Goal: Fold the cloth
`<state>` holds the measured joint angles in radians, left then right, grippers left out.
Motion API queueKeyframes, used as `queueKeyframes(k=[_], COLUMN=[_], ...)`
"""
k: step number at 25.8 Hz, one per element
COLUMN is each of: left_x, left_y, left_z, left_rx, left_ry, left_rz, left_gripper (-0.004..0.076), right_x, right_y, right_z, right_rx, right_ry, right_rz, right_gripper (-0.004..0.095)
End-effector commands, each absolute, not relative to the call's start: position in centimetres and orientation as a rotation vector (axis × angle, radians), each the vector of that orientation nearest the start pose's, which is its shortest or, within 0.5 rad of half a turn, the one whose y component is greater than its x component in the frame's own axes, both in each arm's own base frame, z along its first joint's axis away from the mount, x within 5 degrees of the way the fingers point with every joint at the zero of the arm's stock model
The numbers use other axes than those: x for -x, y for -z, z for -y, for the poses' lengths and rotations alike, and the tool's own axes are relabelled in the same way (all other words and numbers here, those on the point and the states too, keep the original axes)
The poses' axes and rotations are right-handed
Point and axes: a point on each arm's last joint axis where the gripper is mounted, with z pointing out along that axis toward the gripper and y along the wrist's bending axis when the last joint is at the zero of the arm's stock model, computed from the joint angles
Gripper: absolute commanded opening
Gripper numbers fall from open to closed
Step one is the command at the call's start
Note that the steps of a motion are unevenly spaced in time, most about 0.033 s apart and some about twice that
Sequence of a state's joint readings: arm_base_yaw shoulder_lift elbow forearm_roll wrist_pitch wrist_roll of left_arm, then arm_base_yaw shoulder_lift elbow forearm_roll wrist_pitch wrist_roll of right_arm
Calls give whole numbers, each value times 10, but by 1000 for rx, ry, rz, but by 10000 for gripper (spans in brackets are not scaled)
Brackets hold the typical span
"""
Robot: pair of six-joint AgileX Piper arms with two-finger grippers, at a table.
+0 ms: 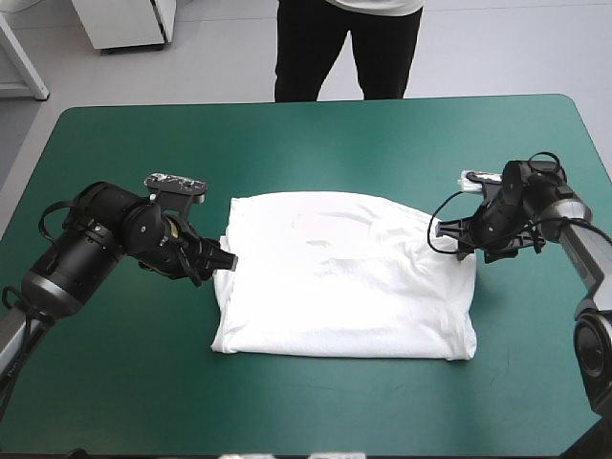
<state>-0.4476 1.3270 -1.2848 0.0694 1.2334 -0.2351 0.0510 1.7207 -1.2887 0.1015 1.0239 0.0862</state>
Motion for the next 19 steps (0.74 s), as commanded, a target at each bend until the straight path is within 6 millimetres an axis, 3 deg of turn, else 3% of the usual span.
queueKeyframes(k=[1, 12, 14, 15, 17, 19], left_x=[-227, -228, -228, -228, -228, -228], left_y=[-372, -372, -372, -372, -372, -373], left_z=[105, 105, 105, 105, 105, 105], left_rx=[-295, -298, -298, -298, -298, -297], left_ry=[128, 129, 130, 130, 130, 132], left_rz=[-2657, -2652, -2651, -2651, -2651, -2646], left_gripper=[438, 438, 438, 437, 438, 437], right_x=[-347, -355, -354, -352, -351, -347], right_y=[-254, -218, -211, -208, -218, -234], right_z=[-23, -23, -23, -23, -23, -24], right_rx=[-115, -123, -126, -123, -116, -82], right_ry=[-171, -150, -150, -152, -154, -173], right_rz=[-2874, -2971, -3013, -3041, -3014, -2968], right_gripper=[425, 356, 283, 132, -11, -17])
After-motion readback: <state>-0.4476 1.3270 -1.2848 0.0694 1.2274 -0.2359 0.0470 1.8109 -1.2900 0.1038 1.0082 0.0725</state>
